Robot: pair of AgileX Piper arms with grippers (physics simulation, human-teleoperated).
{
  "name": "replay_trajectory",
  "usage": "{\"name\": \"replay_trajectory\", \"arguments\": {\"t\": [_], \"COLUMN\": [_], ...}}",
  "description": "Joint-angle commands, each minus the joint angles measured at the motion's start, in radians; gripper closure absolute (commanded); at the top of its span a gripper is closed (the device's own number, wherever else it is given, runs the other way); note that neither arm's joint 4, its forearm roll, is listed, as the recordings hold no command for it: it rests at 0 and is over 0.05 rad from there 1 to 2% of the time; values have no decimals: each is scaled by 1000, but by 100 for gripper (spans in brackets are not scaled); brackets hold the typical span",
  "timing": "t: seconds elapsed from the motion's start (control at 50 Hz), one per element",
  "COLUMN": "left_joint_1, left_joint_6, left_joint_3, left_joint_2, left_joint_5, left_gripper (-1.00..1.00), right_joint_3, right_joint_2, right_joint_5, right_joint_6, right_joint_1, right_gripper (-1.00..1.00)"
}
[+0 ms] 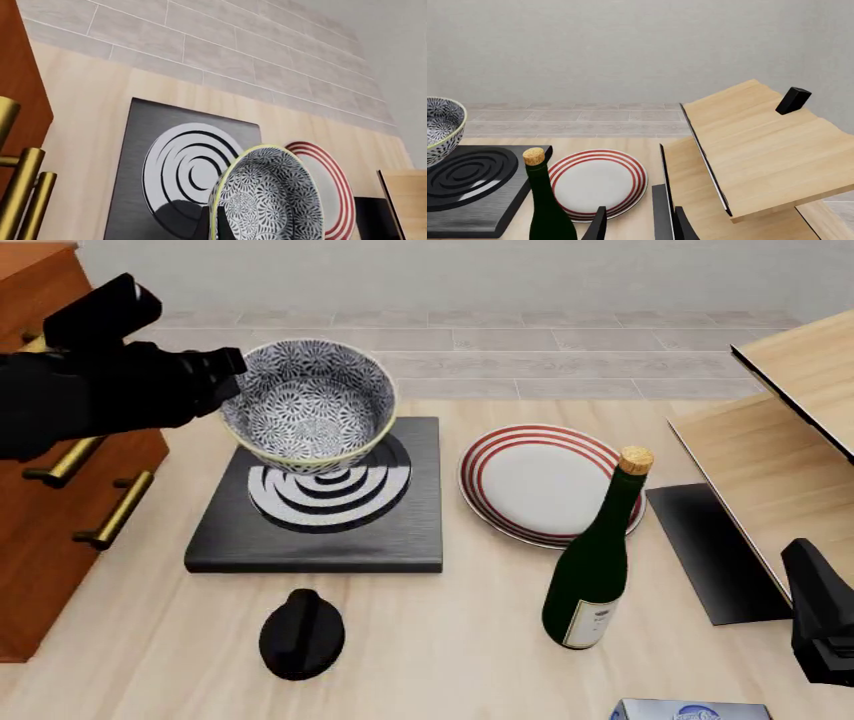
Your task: Put the bowl on the stove.
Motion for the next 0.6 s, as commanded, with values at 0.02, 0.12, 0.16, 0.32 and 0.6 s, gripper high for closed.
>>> {"name": "replay_trajectory", "arguments": {"t": [0.02,0.12,0.16,0.32,0.6], "left_joint_1": [-11,-13,-12,-18,0], "left_joint_6": [-13,-14,-12,-7,8], "left_joint_3": [-6,-15,-15,2,-7], "left_joint_2": [28,37,48,53,97], "left_joint_5": [-35,-39,-47,-62,-90], "left_gripper": [100,100,100,100,100], "right_joint_3": [0,0,0,0,0], "right_joint_2": [0,0,0,0,0], "right_joint_5": [0,0,0,0,0], "right_joint_6": [0,0,0,0,0], "right_joint_1": [0,0,0,0,0], "right_gripper": [-100,-100,-100,-100,-100]}}
